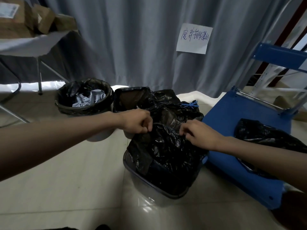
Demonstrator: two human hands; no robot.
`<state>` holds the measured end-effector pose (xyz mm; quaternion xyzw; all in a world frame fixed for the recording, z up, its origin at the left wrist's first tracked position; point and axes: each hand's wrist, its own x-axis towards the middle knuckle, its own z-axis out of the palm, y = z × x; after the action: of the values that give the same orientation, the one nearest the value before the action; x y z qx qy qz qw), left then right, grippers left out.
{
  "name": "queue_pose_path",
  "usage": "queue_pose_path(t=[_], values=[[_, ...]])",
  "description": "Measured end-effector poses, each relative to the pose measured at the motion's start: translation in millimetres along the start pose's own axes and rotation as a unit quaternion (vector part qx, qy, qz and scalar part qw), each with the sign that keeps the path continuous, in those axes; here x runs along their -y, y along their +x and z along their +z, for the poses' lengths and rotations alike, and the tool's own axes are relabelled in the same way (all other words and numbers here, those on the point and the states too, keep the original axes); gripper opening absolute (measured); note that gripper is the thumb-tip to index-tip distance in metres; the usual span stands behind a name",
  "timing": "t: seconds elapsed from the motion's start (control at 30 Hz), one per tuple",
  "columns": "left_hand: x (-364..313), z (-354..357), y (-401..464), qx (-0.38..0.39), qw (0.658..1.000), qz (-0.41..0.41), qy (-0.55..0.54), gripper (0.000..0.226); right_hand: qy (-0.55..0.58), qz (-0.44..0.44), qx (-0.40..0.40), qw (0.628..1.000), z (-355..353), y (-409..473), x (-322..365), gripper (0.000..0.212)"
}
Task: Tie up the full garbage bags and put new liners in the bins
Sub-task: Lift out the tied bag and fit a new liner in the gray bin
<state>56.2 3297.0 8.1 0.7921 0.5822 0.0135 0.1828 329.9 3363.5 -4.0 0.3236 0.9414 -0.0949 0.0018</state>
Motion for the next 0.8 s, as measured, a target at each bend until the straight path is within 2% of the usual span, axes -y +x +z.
queue_pose_path(t=[0.07,0.13,0.2,0.3,0.37,0.47,0.53,0.63,0.73,0.8], values=[[-8,-1,-8,0.099,0.995,0.0,-0.017,0.03,0.031,-0.036,0.021,0.999,-3,-12,4,0.02],[-15,5,-15,0.181,0.983,0.01,0.025,0.045,0.062,-0.062,0.073,0.994,-6,-23,9,0.019],[-23,11,-18,0.205,0.972,0.039,0.107,0.055,0.104,-0.073,0.138,0.982,-10,-33,14,0.016],[-33,15,-21,0.218,0.944,0.052,0.241,0.067,0.11,-0.078,0.217,0.967,-11,-46,18,0.046],[-34,16,-21,0.209,0.932,0.072,0.288,0.064,0.03,-0.117,0.228,0.966,-10,-53,17,0.059],[-30,18,-23,0.178,0.926,0.1,0.318,0.05,-0.052,-0.157,0.217,0.962,-6,-61,16,0.04],[-28,17,-25,0.157,0.927,0.104,0.324,0.046,-0.054,-0.168,0.197,0.964,-4,-65,14,0.029],[-28,14,-34,0.126,0.933,0.1,0.322,0.052,-0.034,-0.17,0.179,0.968,-1,-71,12,0.026],[-23,17,-49,0.088,0.958,0.095,0.255,0.054,-0.038,-0.174,0.148,0.973,4,-76,9,0.024],[-23,20,-58,0.093,0.966,0.083,0.226,0.06,-0.038,-0.177,0.135,0.974,6,-78,8,0.023]])
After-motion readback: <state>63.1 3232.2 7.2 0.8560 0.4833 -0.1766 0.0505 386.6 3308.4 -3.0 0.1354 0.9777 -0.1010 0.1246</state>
